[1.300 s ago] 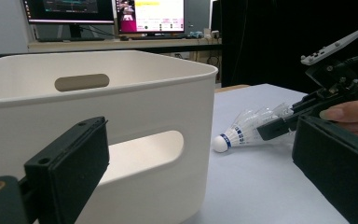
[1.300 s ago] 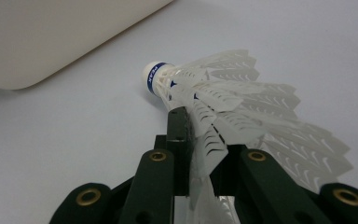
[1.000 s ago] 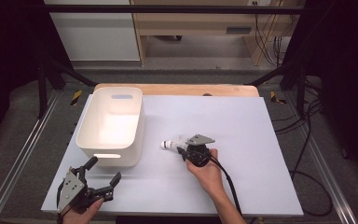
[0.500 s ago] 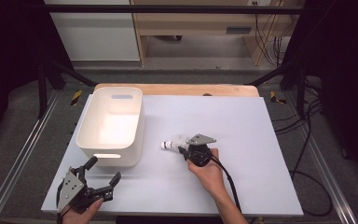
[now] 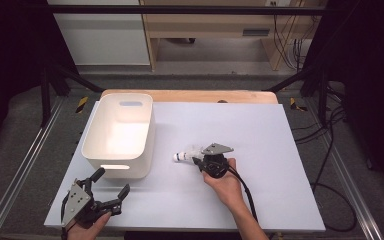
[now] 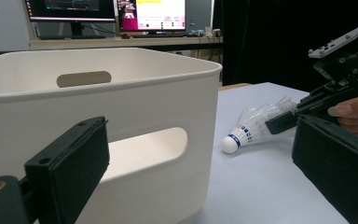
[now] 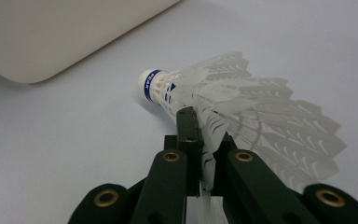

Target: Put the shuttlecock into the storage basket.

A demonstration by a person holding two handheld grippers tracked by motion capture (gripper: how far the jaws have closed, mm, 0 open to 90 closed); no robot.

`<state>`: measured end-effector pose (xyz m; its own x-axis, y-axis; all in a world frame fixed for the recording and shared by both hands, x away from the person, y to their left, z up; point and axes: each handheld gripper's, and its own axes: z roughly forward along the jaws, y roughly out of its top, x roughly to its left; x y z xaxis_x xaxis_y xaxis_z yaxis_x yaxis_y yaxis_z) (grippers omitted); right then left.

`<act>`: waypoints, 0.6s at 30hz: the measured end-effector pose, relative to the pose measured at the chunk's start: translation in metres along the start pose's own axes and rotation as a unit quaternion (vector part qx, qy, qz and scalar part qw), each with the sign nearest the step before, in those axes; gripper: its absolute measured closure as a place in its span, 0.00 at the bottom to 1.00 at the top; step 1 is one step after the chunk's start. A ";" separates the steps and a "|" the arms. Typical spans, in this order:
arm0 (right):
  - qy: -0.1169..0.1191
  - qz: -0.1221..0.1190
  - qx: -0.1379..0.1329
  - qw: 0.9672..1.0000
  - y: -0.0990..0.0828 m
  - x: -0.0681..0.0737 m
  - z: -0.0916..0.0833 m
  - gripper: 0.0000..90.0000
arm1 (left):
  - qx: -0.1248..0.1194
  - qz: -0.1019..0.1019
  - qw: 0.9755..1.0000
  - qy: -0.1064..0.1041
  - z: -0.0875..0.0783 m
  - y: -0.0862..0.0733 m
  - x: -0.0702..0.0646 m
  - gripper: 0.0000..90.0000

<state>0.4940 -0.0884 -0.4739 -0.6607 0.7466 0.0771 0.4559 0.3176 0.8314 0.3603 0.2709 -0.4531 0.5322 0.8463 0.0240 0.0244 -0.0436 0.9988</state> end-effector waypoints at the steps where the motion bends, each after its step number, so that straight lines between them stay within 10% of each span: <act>1: 0.000 -0.001 -0.001 1.000 0.000 0.000 0.000 0.98 | -0.001 -0.001 1.000 0.000 0.000 0.000 0.000 0.04; 18: 0.006 -0.017 -0.006 1.000 0.008 -0.002 -0.010 0.99 | 0.001 0.001 1.000 -0.006 0.009 0.000 -0.001 0.05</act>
<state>0.4927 -0.0931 -0.4613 -0.6831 0.7281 0.0560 0.4262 0.3353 0.8402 0.3680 0.2653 -0.4531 0.5432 0.8392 0.0257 0.0255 -0.0471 0.9986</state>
